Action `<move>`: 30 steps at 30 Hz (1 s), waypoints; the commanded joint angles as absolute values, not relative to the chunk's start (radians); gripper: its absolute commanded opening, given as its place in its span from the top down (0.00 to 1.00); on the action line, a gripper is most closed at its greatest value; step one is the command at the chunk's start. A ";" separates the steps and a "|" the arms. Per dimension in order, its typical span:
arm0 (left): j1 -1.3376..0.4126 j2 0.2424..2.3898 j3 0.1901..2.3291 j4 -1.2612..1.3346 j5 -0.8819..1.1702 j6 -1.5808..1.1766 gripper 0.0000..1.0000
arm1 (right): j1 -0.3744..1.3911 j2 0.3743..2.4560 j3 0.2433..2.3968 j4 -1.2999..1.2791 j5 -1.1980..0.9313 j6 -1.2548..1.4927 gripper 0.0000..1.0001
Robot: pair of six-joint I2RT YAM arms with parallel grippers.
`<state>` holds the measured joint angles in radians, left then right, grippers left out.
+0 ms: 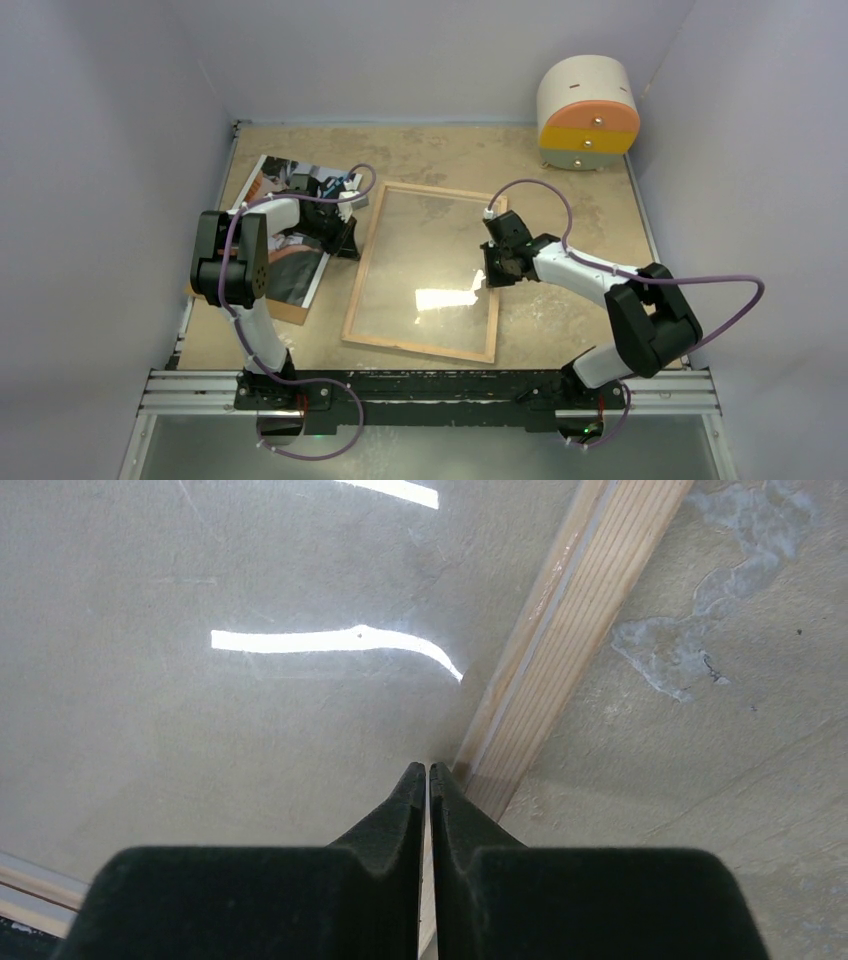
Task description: Put the photo into the frame
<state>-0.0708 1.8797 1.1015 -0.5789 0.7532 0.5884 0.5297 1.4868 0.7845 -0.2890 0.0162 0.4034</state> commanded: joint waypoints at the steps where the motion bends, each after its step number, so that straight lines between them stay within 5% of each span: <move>1: -0.089 1.946 1.048 -0.653 0.644 0.627 1.00 | 0.535 1.492 0.841 -0.345 0.068 0.398 0.92; 14: -0.162 1.931 1.055 -0.629 0.672 0.567 1.00 | 0.468 1.423 1.004 -0.364 -0.029 0.447 0.42; 19: -0.205 1.930 1.132 -0.657 0.689 0.543 1.00 | 0.468 1.396 1.051 -0.323 -0.042 0.456 0.03; 24: -0.112 1.849 1.283 -0.787 0.671 0.566 0.86 | 0.522 1.491 1.186 -0.311 -0.022 0.472 0.01; 30: 0.203 1.817 1.552 -0.931 0.585 0.611 0.68 | 0.663 1.697 1.413 -0.240 -0.002 0.563 0.01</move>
